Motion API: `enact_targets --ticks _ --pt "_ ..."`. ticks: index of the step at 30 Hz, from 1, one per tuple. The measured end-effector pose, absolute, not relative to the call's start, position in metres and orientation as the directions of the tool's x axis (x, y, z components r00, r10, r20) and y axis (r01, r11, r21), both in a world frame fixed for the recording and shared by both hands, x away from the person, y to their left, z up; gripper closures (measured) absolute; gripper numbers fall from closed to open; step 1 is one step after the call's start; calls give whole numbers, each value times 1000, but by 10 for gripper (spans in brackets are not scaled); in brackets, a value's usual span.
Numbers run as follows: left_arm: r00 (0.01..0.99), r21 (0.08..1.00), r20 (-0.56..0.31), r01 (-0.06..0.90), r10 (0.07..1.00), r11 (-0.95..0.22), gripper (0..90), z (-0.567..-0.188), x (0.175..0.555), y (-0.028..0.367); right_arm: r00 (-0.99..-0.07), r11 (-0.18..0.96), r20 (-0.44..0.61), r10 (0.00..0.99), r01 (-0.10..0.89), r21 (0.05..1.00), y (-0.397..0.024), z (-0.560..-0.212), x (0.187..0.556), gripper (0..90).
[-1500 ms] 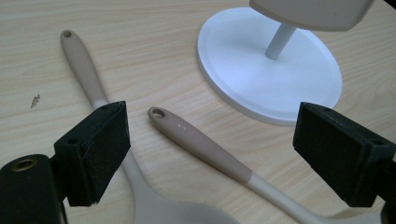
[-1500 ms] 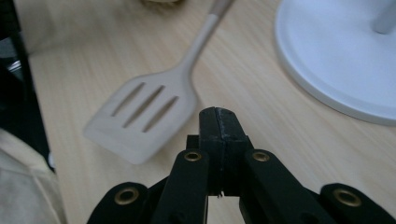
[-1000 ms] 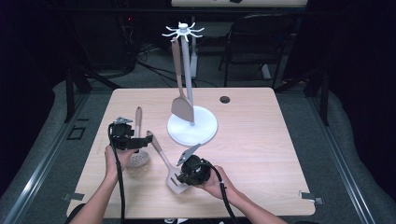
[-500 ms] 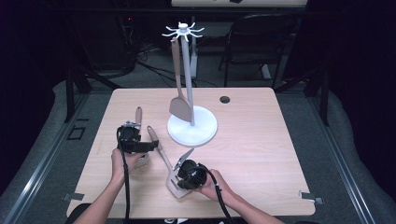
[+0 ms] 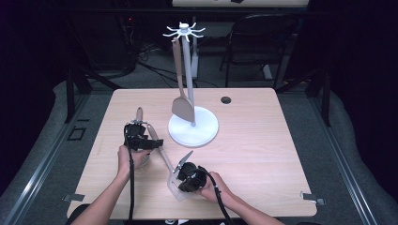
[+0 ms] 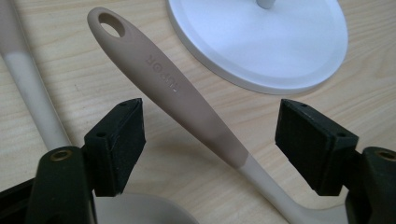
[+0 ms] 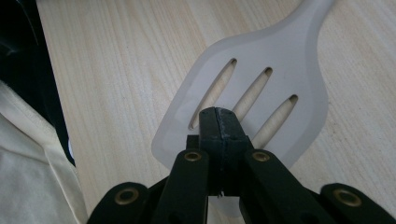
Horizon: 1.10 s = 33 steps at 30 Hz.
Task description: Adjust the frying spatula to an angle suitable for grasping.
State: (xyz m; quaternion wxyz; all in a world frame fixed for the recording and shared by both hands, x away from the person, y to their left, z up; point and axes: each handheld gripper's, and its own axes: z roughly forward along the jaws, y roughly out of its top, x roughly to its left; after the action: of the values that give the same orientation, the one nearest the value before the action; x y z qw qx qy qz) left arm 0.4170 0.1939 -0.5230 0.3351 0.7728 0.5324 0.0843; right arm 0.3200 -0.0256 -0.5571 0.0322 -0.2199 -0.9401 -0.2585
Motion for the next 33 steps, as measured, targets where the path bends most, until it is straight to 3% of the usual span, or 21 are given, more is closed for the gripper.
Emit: enact_targets --ticks 21,33 --pt "354 539 -223 821 908 -188 467 -537 437 185 -904 776 183 387 427 465 -25 -557 323 900" --pt "395 616 -304 776 867 -137 540 -525 428 191 -901 773 219 374 434 463 -28 -555 327 872"
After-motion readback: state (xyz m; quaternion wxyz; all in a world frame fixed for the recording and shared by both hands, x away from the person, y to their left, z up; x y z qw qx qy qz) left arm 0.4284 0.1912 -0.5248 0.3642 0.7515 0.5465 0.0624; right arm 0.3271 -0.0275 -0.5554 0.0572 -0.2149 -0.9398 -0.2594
